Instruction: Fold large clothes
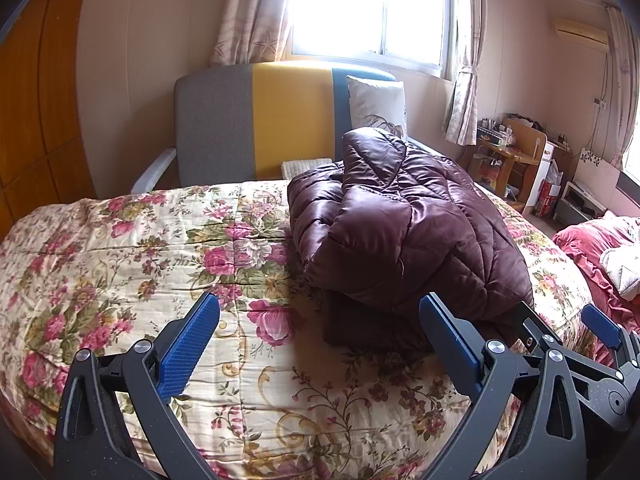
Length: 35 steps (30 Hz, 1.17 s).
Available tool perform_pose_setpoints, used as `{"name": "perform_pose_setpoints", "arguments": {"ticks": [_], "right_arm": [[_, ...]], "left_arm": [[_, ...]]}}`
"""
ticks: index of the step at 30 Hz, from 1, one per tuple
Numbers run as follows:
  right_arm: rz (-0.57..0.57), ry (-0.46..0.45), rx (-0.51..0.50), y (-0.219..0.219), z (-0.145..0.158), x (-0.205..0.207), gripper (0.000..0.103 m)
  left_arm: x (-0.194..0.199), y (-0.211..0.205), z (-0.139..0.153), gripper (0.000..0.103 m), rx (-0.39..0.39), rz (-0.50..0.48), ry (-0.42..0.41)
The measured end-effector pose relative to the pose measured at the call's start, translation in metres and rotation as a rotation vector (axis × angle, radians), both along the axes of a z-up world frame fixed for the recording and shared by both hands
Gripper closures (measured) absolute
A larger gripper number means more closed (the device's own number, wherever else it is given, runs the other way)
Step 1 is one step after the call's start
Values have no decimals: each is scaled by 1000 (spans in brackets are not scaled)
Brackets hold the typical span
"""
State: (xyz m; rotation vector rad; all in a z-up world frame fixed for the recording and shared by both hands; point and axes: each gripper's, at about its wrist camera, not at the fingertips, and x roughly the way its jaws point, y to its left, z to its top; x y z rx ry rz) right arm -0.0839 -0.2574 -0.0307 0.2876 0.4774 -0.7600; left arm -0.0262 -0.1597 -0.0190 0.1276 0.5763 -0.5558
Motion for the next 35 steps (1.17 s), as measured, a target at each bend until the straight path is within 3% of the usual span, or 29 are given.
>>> {"name": "perform_pose_setpoints", "arguments": {"ticks": [25,35], "right_arm": [[17,-4,6,1,2,5,2],[21,-7,10,-1,0,4,2]], "left_arm": [[0,5,4,4,5,27,-23],[7,8,0,4,-5,47,14]]}}
